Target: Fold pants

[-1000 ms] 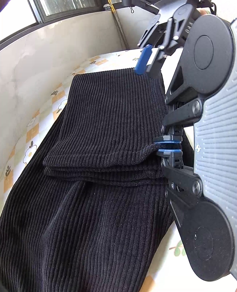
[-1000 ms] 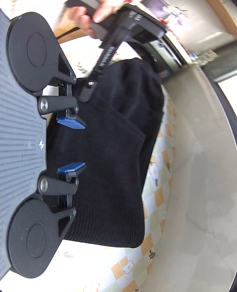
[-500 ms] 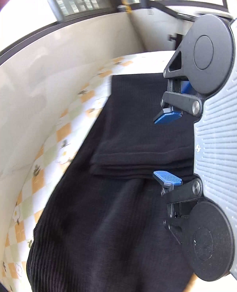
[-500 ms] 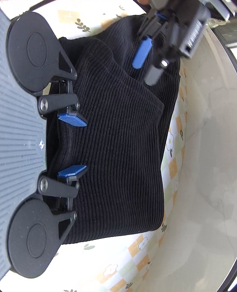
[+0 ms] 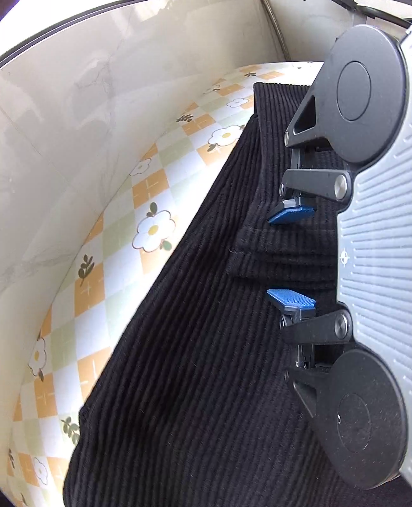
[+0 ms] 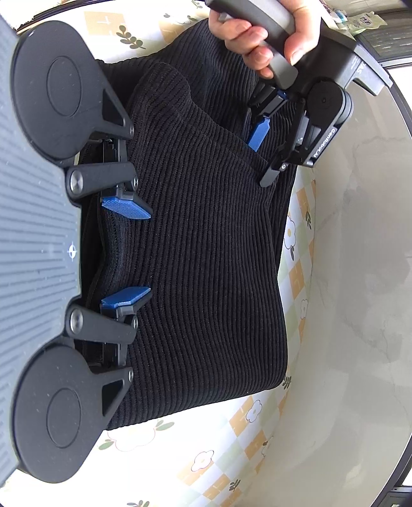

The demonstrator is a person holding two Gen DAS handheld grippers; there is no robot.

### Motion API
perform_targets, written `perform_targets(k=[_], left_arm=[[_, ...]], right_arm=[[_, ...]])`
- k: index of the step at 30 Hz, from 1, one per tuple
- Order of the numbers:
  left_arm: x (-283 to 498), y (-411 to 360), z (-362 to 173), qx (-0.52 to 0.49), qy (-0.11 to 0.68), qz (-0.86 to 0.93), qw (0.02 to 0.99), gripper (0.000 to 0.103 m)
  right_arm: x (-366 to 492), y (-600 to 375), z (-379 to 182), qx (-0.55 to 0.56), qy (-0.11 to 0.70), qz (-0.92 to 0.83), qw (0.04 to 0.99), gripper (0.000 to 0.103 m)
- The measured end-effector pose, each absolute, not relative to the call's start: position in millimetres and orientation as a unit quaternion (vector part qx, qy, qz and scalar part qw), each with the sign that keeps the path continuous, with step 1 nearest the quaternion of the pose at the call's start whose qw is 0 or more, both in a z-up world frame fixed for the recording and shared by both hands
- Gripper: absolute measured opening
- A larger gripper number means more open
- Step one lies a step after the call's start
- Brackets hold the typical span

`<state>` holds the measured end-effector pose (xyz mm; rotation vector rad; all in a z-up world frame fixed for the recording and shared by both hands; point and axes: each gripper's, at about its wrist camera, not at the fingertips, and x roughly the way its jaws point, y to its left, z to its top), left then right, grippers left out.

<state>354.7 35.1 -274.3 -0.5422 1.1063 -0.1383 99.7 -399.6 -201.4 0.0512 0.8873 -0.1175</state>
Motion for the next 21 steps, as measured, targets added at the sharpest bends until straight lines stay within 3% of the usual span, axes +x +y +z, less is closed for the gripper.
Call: perform_targets(k=[3,5,8,12,18,21], left_arm=[[356.2,30.3,-276.4,-0.246,0.513,-0.061,0.82,0.046],[353.3,21.6,-269.8,-0.206,0.507,-0.068,0.834,0.028],[339.7,18.3,-247.6,-0.197,0.463,-0.094,0.859,0.022],[342.0,18.0,-224.9,-0.176,0.412,-0.107,0.887,0.022],[361.3,13.4,-255.5,-0.142,0.449,-0.088,0.878,0.024],[363.7,22.1,-265.8,-0.164,0.468,-0.074,0.865,0.038]], right_arm=[[96.5,-399.0,-202.0,0.027,0.425,-0.059,0.903,0.051],[94.8,-398.4,-200.2,0.031,0.425,-0.062,0.903,0.051],[97.4,-400.8,-194.0,0.044,0.427,-0.064,0.901,0.051],[105.5,-403.3,-182.5,0.069,0.407,-0.068,0.908,0.061],[116.9,-400.6,-193.6,0.066,0.437,-0.069,0.894,0.062],[112.7,-396.7,-195.7,0.051,0.432,-0.065,0.898,0.062]])
